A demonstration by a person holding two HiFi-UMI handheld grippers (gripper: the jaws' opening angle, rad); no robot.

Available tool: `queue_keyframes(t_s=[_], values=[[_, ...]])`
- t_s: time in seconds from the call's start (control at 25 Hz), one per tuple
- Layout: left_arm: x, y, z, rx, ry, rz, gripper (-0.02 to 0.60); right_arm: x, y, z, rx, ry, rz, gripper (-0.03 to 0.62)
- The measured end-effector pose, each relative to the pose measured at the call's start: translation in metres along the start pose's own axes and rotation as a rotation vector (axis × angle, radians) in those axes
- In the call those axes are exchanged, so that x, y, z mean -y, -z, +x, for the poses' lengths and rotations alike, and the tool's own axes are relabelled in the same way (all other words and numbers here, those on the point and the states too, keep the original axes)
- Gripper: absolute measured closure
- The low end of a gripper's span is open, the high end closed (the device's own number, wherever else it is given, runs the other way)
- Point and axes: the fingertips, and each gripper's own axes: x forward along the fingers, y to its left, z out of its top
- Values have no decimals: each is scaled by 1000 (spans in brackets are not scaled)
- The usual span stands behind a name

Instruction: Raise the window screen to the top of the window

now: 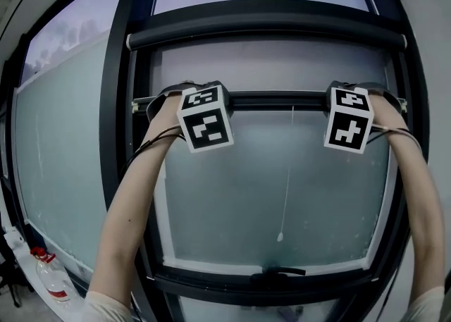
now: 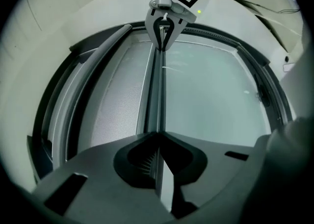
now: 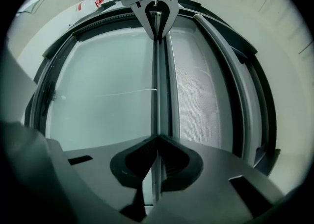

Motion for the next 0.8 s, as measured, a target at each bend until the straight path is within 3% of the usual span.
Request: queue_keyframes(t_s=[0.2, 0.56, 0.8], values=[[-59, -3, 6, -9, -50, 15, 555, 59, 1, 9, -15, 89, 0, 574], [-129, -7, 10, -4, -156, 39, 555, 129, 1, 16, -31, 185, 25, 572], [-162, -9, 11, -72, -253, 102, 555, 163, 2, 16, -41, 265, 31, 572]])
